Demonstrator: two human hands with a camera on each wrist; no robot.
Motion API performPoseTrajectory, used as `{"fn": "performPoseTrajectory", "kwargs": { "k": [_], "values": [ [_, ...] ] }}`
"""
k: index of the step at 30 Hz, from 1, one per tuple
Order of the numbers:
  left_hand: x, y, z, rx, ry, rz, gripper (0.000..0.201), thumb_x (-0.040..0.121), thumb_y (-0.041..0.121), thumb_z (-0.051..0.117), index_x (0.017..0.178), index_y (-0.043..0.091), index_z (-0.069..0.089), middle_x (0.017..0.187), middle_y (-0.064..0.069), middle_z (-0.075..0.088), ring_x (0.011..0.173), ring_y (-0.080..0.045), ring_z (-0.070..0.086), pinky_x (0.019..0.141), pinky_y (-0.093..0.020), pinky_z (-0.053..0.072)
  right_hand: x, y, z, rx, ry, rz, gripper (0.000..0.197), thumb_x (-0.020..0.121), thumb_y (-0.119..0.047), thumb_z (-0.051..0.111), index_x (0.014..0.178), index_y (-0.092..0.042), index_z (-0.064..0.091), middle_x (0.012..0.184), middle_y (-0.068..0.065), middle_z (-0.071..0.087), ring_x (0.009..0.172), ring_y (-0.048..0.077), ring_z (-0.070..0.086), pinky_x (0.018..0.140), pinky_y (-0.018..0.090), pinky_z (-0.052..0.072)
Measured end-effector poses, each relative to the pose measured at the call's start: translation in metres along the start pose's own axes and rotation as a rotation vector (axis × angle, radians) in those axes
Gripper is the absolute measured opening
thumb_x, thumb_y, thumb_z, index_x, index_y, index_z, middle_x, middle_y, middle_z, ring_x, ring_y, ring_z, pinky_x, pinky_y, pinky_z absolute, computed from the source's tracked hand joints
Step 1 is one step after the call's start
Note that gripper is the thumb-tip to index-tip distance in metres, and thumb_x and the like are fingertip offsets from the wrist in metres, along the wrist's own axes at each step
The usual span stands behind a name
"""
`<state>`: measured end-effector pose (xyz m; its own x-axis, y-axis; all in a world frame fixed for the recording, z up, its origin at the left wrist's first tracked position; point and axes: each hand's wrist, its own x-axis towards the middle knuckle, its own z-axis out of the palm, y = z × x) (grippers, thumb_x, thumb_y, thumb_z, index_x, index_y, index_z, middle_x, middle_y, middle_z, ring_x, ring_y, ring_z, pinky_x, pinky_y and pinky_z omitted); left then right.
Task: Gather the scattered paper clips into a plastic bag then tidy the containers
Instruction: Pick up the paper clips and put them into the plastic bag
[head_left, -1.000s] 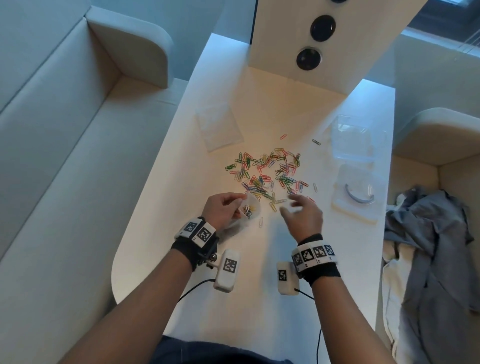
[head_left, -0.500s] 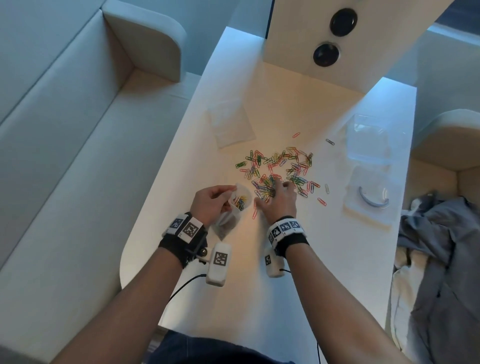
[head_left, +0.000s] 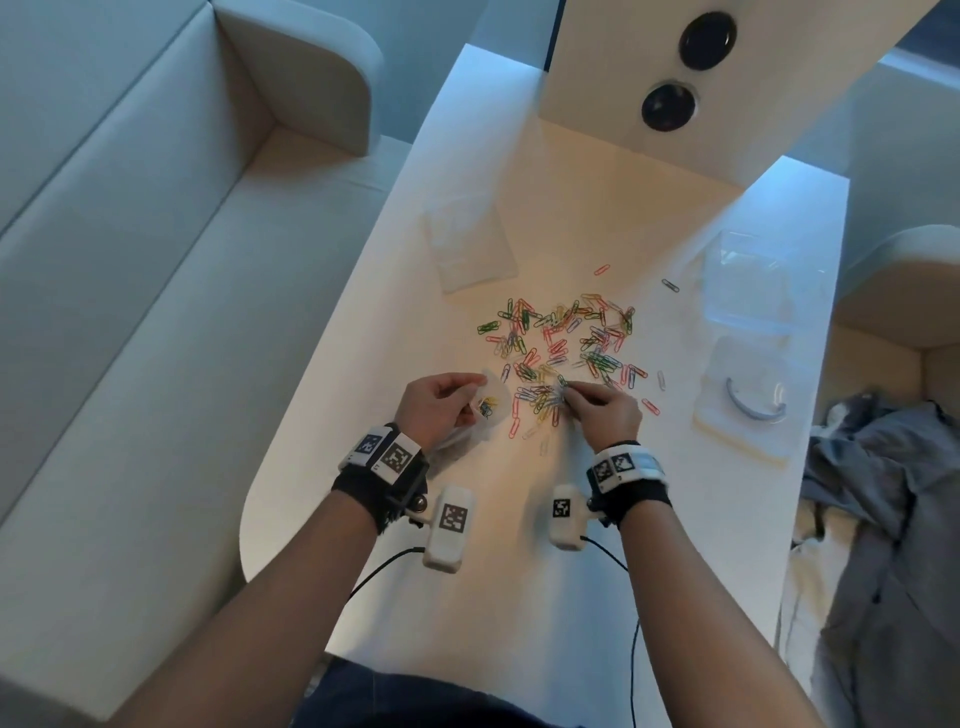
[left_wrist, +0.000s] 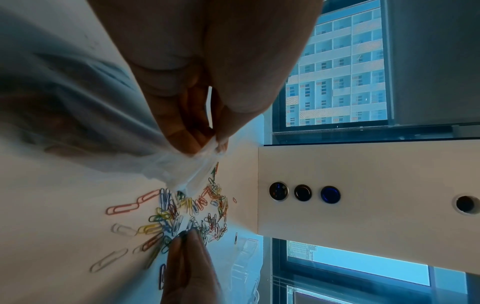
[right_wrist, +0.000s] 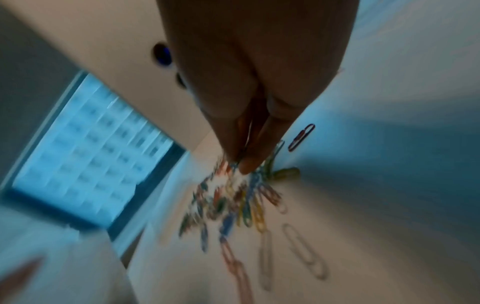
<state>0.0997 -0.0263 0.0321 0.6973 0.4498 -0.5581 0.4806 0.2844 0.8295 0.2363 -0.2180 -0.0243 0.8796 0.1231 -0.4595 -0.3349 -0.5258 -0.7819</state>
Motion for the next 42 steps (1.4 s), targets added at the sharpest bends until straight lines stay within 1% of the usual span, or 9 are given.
{"fn": "performPoseTrajectory", "kwargs": {
  "k": [3, 8, 14, 19, 22, 28, 32, 36, 42],
  "values": [
    [0.004, 0.001, 0.007, 0.017, -0.011, -0.014, 0.017, 0.092, 0.011, 0.060, 0.099, 0.017, 0.075, 0.093, -0.008, 0.073, 0.064, -0.013, 0.061, 0.077, -0.034, 0.055, -0.015, -0.012, -0.011, 0.610, -0.205, 0.191, 0.019, 0.087, 0.000, 0.066, 0.105, 0.000, 0.068, 0.104, 0.018, 0.071, 0.090, 0.022, 0.071, 0.082, 0.027, 0.059],
    [0.007, 0.006, 0.022, 0.033, -0.015, -0.003, 0.017, 0.093, 0.011, 0.060, 0.101, 0.015, 0.074, 0.083, -0.005, 0.071, 0.063, -0.013, 0.060, 0.072, -0.030, 0.054, -0.040, -0.041, -0.013, 0.753, -0.480, 0.130, 0.029, 0.091, 0.000, 0.057, 0.118, 0.009, 0.060, 0.107, 0.015, 0.070, 0.096, 0.019, 0.069, 0.079, 0.022, 0.057],
    [0.010, 0.010, 0.038, 0.036, -0.034, 0.004, 0.017, 0.093, 0.014, 0.060, 0.101, 0.017, 0.075, 0.067, 0.003, 0.068, 0.063, -0.013, 0.060, 0.073, -0.031, 0.055, -0.042, -0.055, 0.001, -0.005, -0.387, -0.152, 0.017, 0.081, -0.015, 0.076, 0.094, -0.005, 0.075, 0.082, 0.010, 0.075, 0.074, 0.019, 0.073, 0.074, 0.031, 0.061],
    [0.012, 0.010, 0.046, 0.074, -0.042, 0.025, 0.017, 0.092, 0.016, 0.062, 0.101, 0.019, 0.076, 0.072, 0.001, 0.071, 0.063, -0.011, 0.062, 0.076, -0.033, 0.058, -0.030, -0.068, 0.006, -0.418, -0.314, -0.262, 0.015, 0.089, -0.019, 0.066, 0.096, -0.012, 0.077, 0.080, 0.004, 0.075, 0.066, 0.010, 0.068, 0.073, 0.026, 0.058],
    [0.013, 0.009, 0.049, 0.076, -0.049, 0.041, 0.017, 0.092, 0.018, 0.062, 0.098, 0.025, 0.076, 0.079, -0.007, 0.074, 0.064, -0.013, 0.063, 0.077, -0.034, 0.058, -0.022, -0.073, 0.010, -0.400, -0.341, -0.200, 0.020, 0.090, -0.004, 0.061, 0.106, -0.007, 0.073, 0.094, 0.011, 0.074, 0.082, 0.020, 0.071, 0.079, 0.032, 0.059],
    [0.016, 0.012, 0.048, 0.018, -0.062, 0.029, 0.018, 0.094, 0.015, 0.060, 0.099, 0.022, 0.075, 0.073, 0.001, 0.070, 0.064, -0.012, 0.060, 0.073, -0.030, 0.057, -0.017, -0.088, -0.006, -0.357, -0.306, -0.281, 0.005, 0.083, -0.014, 0.074, 0.088, -0.011, 0.074, 0.076, 0.001, 0.073, 0.058, 0.010, 0.070, 0.057, 0.024, 0.059],
    [0.022, 0.009, 0.038, -0.061, -0.053, -0.025, 0.017, 0.092, 0.015, 0.062, 0.101, 0.020, 0.075, 0.083, 0.000, 0.075, 0.070, -0.012, 0.064, 0.073, -0.027, 0.056, 0.064, -0.101, -0.038, -0.362, 0.039, -0.302, 0.024, 0.091, -0.023, 0.064, 0.113, -0.015, 0.069, 0.104, 0.003, 0.072, 0.090, 0.017, 0.070, 0.087, 0.031, 0.056],
    [0.028, 0.010, 0.031, -0.018, -0.084, -0.025, 0.019, 0.092, 0.016, 0.062, 0.105, 0.018, 0.074, 0.093, -0.002, 0.076, 0.077, -0.015, 0.067, 0.076, -0.030, 0.057, 0.150, -0.088, -0.047, -0.627, 0.108, -0.174, 0.054, 0.097, -0.033, 0.049, 0.145, -0.011, 0.038, 0.150, 0.016, 0.037, 0.137, 0.032, 0.036, 0.113, 0.041, 0.030],
    [0.037, 0.020, 0.033, 0.052, -0.046, 0.012, 0.018, 0.092, 0.017, 0.062, 0.105, 0.017, 0.074, 0.097, -0.001, 0.075, 0.071, -0.011, 0.065, 0.075, -0.029, 0.056, 0.191, -0.073, -0.026, -0.760, 0.072, -0.225, 0.048, 0.096, -0.031, 0.039, 0.139, -0.010, 0.038, 0.140, 0.020, 0.039, 0.127, 0.040, 0.042, 0.104, 0.049, 0.040]
  ]
}}
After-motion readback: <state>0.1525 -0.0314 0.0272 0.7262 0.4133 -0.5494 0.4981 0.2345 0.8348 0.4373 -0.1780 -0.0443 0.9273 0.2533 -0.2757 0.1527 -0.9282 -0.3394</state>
